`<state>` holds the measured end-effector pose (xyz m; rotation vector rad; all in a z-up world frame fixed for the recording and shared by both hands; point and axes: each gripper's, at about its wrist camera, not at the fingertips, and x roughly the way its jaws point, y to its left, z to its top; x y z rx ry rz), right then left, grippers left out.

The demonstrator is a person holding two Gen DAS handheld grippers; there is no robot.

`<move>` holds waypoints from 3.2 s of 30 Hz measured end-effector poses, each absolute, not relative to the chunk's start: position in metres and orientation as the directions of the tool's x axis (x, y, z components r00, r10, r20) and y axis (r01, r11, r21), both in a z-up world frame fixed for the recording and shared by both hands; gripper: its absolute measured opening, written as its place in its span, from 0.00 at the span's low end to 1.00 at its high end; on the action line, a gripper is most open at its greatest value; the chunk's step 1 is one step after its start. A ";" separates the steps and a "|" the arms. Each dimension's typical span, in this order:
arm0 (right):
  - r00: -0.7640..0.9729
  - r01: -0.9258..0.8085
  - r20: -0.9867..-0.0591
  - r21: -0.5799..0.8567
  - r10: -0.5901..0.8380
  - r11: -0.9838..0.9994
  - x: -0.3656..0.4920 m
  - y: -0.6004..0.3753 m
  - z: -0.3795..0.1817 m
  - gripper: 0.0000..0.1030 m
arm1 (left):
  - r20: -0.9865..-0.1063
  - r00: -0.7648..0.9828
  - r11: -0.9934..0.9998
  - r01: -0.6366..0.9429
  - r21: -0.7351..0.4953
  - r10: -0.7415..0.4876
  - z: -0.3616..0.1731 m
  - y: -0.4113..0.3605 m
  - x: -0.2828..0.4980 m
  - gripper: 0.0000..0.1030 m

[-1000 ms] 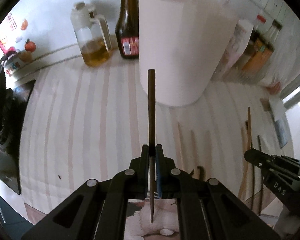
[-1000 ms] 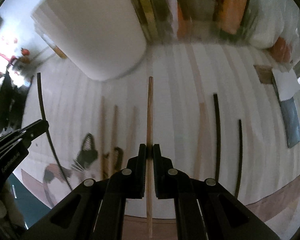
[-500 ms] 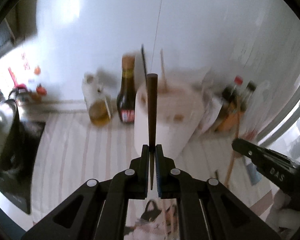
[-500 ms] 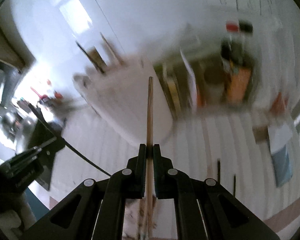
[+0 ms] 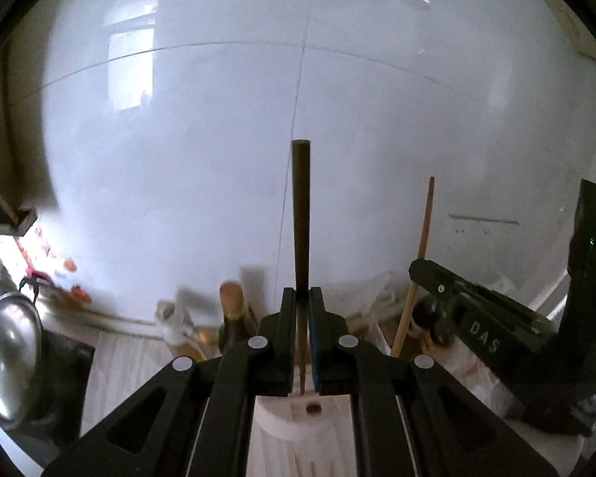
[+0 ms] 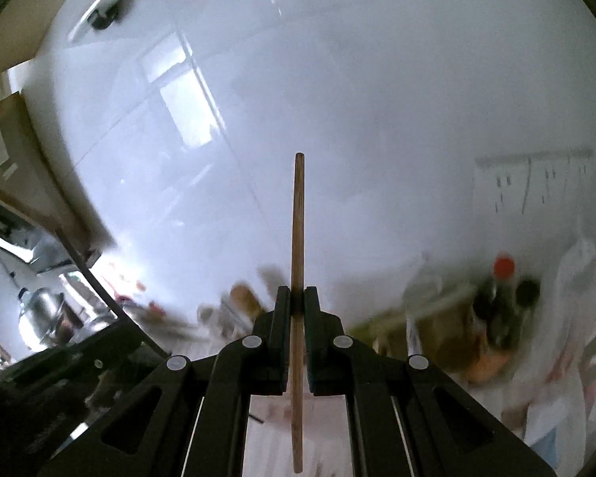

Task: Organize utensils
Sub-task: 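Lift both chopsticks and carry them over the utensil holder, then open the left tool over the holder while the right tool releases its chopstick into it, then move both open tools back down to the chopsticks on the mat, then grasp a light chopstick with the right tool while the left tool grasps another light chopstick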

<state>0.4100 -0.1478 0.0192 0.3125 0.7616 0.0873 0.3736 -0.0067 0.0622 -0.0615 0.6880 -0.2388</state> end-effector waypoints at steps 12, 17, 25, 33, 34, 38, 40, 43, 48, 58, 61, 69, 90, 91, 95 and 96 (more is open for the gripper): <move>0.767 0.070 -0.622 0.322 0.155 0.944 0.492 -0.154 -0.025 0.06 | -0.704 0.685 0.981 0.157 -0.111 -0.189 0.011 -0.012 0.456 0.03; 0.764 0.046 -0.619 0.333 0.182 0.942 0.509 -0.149 -0.057 0.06 | -0.751 0.629 0.979 0.151 -0.138 -0.203 -0.019 -0.004 0.468 0.04; 0.702 0.032 -0.676 0.342 0.223 0.939 0.504 -0.142 -0.077 0.11 | -0.767 0.613 0.982 0.114 -0.153 -0.190 -0.018 0.006 0.463 0.21; 0.705 0.080 -0.687 0.325 0.178 0.942 0.460 -0.167 -0.054 0.47 | -0.717 0.690 0.995 0.047 -0.093 -0.100 -0.001 0.025 0.427 0.98; 0.703 0.093 -0.693 0.311 0.159 0.946 0.454 -0.169 -0.050 0.52 | -0.713 0.696 0.995 0.045 -0.084 -0.091 -0.001 0.026 0.421 1.00; 0.685 0.141 -0.723 0.249 0.087 0.958 0.415 -0.184 -0.037 0.86 | -0.721 0.690 0.998 0.042 -0.050 -0.065 -0.008 0.025 0.391 1.00; 0.666 0.170 -0.744 0.225 0.057 0.959 0.396 -0.188 -0.039 0.93 | -0.732 0.678 0.998 0.042 -0.054 -0.068 -0.017 0.027 0.381 1.00; 0.638 0.208 -0.769 0.204 0.025 0.956 0.371 -0.197 -0.047 0.96 | -0.758 0.649 0.998 0.041 -0.053 -0.067 -0.038 0.027 0.366 1.00; 0.532 0.259 -0.847 0.153 -0.008 0.954 0.330 -0.202 -0.087 0.97 | -0.810 0.584 0.996 0.086 -0.005 -0.055 -0.086 0.019 0.337 1.00; 0.165 0.282 -0.977 0.178 0.135 0.943 0.260 -0.178 -0.222 0.59 | -0.927 0.368 0.988 0.100 0.118 0.073 -0.205 0.018 0.294 1.00; 0.069 0.270 -0.980 0.199 0.187 0.942 0.248 -0.163 -0.258 0.47 | -0.948 0.300 0.985 0.095 0.142 0.108 -0.238 0.024 0.285 1.00; -0.001 0.206 -0.985 0.170 0.174 0.964 0.241 -0.116 -0.301 0.35 | -0.963 0.223 0.982 0.085 0.171 0.149 -0.278 0.036 0.272 1.00; -0.055 0.232 -0.998 0.007 0.020 0.973 0.193 -0.198 -0.296 0.06 | -0.977 0.210 0.977 0.205 0.064 0.020 -0.296 -0.048 0.275 0.59; -0.056 0.231 -0.998 0.002 0.015 0.973 0.192 -0.201 -0.295 0.06 | -0.976 0.217 0.976 0.210 0.060 0.013 -0.295 -0.050 0.275 0.54; -0.071 0.214 -0.997 -0.029 -0.014 0.976 0.201 -0.190 -0.296 0.07 | -0.975 0.222 0.970 0.242 0.031 -0.024 -0.292 -0.058 0.272 0.11; -0.074 0.210 -0.997 -0.027 -0.011 0.977 0.202 -0.190 -0.296 0.07 | -0.975 0.221 0.969 0.246 0.031 -0.025 -0.292 -0.057 0.272 0.08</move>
